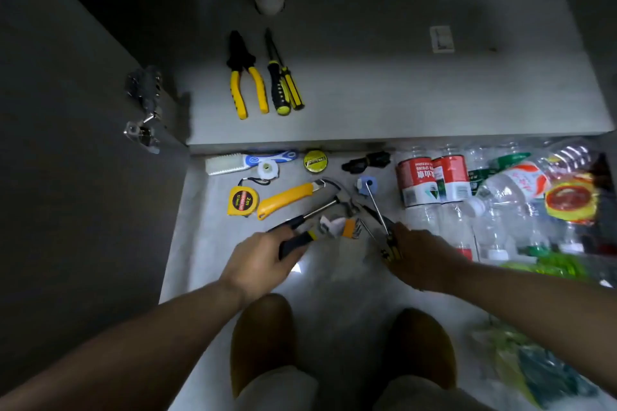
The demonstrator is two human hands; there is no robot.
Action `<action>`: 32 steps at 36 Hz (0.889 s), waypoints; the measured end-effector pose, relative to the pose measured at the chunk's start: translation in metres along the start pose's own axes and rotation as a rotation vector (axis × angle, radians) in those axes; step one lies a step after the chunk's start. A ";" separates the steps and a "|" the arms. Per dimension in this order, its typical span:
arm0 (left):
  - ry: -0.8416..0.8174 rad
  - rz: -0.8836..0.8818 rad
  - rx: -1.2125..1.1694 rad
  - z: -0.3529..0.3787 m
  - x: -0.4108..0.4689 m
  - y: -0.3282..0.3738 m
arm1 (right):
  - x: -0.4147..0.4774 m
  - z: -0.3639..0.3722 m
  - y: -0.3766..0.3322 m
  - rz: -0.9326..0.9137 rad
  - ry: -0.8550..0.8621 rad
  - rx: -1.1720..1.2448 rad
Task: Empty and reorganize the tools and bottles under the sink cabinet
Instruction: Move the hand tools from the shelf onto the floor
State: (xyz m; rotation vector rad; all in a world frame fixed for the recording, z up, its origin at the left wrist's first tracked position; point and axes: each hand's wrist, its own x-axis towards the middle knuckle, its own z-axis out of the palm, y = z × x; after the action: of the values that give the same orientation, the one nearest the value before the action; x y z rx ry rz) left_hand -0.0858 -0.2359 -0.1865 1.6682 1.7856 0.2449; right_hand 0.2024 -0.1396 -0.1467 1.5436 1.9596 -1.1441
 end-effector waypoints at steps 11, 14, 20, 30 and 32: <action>-0.172 -0.047 -0.009 0.024 -0.013 -0.015 | 0.001 0.025 0.013 0.076 0.002 -0.295; -0.202 -0.055 0.011 0.021 -0.011 -0.012 | 0.002 0.024 0.010 0.065 0.037 -0.341; -0.156 -0.013 0.035 0.019 -0.011 -0.003 | 0.003 0.025 0.009 0.044 0.110 -0.408; -0.021 0.080 0.148 0.017 -0.009 -0.001 | 0.011 0.021 0.004 -0.005 0.190 -0.334; 0.031 0.105 0.142 0.014 -0.006 0.002 | 0.015 0.017 -0.001 -0.031 0.198 -0.307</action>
State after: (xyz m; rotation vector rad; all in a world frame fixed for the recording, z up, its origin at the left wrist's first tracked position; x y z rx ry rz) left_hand -0.0764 -0.2454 -0.1939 1.8706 1.7763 0.1946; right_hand 0.1935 -0.1439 -0.1665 1.5111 2.1727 -0.6809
